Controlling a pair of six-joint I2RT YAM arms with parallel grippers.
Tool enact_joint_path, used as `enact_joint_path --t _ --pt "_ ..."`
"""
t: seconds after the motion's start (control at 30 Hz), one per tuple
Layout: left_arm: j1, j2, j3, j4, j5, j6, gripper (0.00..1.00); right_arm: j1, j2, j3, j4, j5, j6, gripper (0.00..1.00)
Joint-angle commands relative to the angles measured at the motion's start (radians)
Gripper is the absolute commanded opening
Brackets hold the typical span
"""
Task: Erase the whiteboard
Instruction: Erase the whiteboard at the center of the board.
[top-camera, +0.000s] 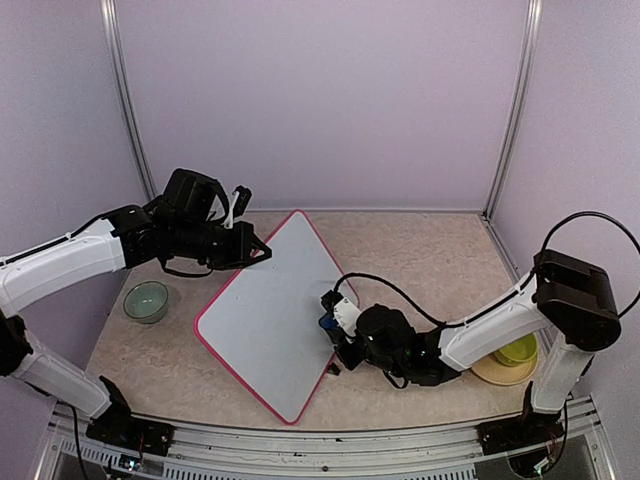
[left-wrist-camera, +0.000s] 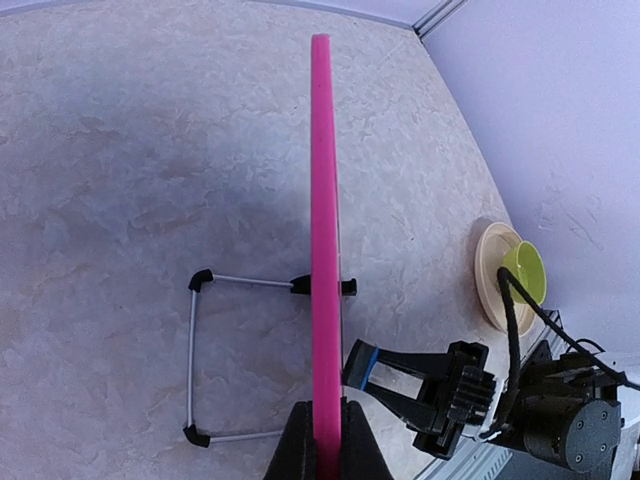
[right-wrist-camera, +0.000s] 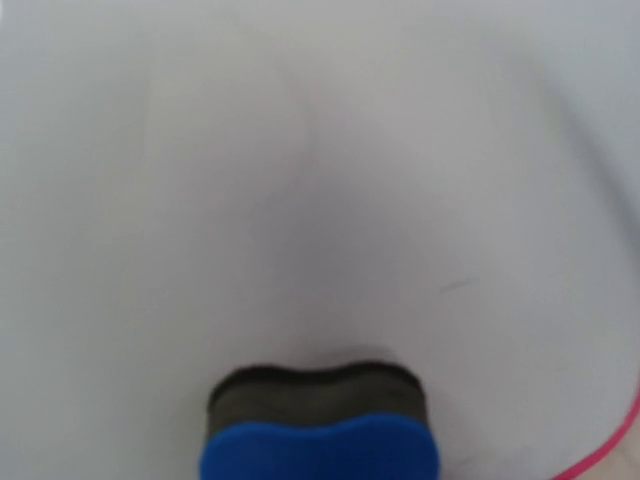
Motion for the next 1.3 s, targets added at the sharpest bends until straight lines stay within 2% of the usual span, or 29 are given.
enact_joint_path --t 0.0,0.53,0.87,1.03,1.27 --pt "0.007 -0.033 -0.013 0.01 -0.055 -0.014 0.0 0.052 0.005 -0.035 0.003 -0.058 0.01 0.0" --pt "0.001 -0.072 -0.071 0.05 -0.083 -0.058 0.0 0.113 0.044 -0.012 0.069 -0.071 0.039 0.0" --pt "-0.013 -0.086 -0.112 0.091 -0.104 -0.085 0.0 0.086 0.097 0.056 -0.004 0.126 0.065 0.0" --pt "-0.015 -0.104 -0.126 0.151 -0.096 -0.075 0.0 0.024 0.049 0.04 -0.011 0.105 0.081 0.0" --pt "-0.014 -0.147 -0.13 0.221 -0.075 -0.041 0.0 -0.078 -0.123 -0.019 -0.041 0.056 0.081 0.0"
